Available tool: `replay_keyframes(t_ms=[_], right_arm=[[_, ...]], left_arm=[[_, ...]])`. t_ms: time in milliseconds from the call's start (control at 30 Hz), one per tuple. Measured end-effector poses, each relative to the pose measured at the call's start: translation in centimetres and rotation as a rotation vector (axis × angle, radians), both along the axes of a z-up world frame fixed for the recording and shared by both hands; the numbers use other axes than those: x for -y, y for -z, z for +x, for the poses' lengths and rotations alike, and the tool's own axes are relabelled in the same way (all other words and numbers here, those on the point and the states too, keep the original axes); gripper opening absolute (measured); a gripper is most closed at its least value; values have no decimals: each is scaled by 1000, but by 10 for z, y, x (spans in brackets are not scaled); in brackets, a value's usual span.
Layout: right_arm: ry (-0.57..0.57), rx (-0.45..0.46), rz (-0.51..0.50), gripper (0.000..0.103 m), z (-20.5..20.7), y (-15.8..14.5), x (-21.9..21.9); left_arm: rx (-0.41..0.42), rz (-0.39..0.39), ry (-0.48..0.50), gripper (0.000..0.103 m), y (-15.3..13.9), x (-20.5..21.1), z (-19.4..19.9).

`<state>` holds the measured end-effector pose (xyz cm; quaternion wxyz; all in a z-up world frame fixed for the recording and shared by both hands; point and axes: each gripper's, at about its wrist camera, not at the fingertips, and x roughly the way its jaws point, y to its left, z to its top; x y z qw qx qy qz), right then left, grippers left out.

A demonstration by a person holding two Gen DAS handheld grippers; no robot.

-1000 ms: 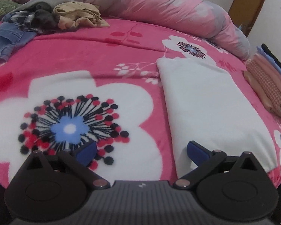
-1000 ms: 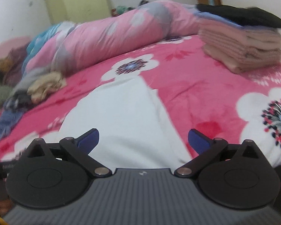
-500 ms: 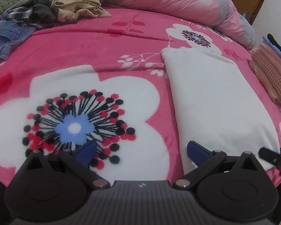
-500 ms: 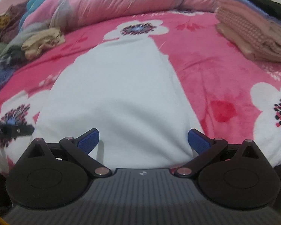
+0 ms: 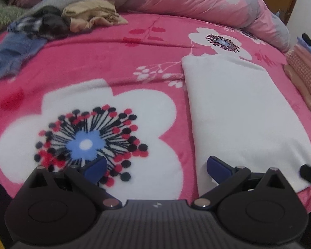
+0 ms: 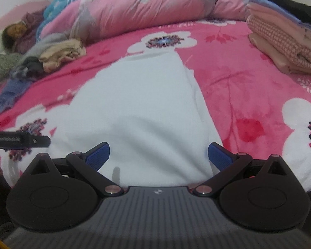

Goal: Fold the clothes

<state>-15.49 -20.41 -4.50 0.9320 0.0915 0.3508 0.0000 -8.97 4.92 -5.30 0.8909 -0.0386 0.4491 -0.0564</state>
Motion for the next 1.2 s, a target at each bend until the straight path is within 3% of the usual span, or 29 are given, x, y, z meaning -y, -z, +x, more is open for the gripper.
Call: replay_keyframes(t_ms=[167,333,600,1100,1200], right_arm=[[6,53,33,102,-7,-9,11],[31,75,53,102,-7,-8,20],[28,119,10,102,-6,-5,26],[-7,134,-22,101,5,9,26],[-20,134,-69,101,7,14,24]], left_arm=[[55,24,-7,103,-12,8,-5],[91,106,22,103,-21,27,-5],[77,176,59,103,-21,51,2],[55,235,76,103,-17,68,14],[51,239,77,103,-17,70,16]])
